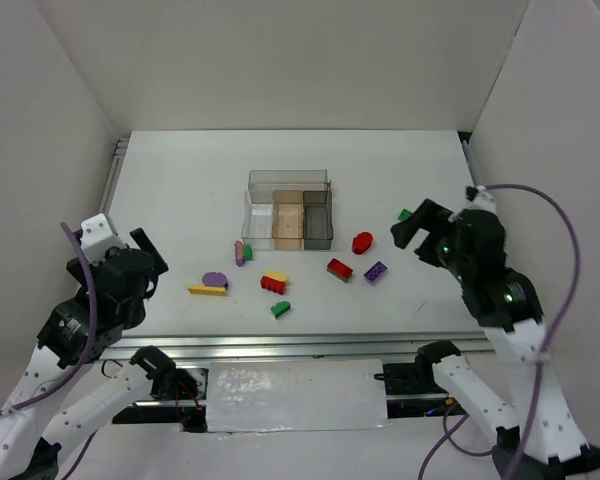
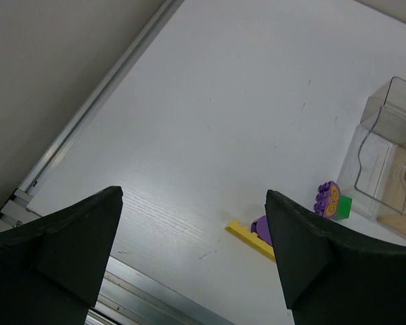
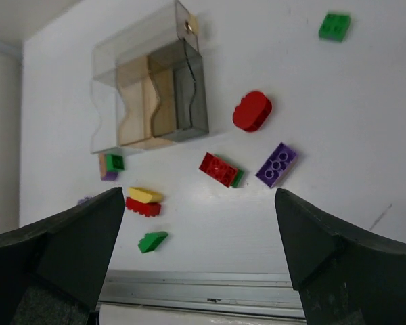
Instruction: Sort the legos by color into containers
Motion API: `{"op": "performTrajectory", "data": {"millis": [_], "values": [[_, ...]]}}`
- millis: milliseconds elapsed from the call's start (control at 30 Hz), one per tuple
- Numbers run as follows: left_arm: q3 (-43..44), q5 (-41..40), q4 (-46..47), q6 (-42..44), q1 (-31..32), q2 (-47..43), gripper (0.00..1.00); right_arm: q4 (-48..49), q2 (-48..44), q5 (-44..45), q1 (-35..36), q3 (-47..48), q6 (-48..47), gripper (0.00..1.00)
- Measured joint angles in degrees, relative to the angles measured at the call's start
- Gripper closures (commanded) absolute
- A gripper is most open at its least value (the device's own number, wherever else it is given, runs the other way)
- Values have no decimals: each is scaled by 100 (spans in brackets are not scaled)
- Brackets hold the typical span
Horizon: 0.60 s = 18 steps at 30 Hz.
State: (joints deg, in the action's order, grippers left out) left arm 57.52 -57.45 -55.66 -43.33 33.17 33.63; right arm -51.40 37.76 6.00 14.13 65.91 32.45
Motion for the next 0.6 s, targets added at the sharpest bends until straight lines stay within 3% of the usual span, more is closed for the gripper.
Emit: {"op": "performTrajectory", "data": {"millis": [167,267,467,600], "values": [[-354,531,358,319,-190,-79,0,992,1622,17,136,-1237,551,1],[-457,807,573,564,-199,-236,1,1222,2719,295,225,-1482,713,1],[-481,1226,890,874,-212,-267,1,1722,4522,479,240,-986,866,5],[-518,1528,1062,1040,-219,-157,0,1961,5193,575,240,-601,1069,6]]}}
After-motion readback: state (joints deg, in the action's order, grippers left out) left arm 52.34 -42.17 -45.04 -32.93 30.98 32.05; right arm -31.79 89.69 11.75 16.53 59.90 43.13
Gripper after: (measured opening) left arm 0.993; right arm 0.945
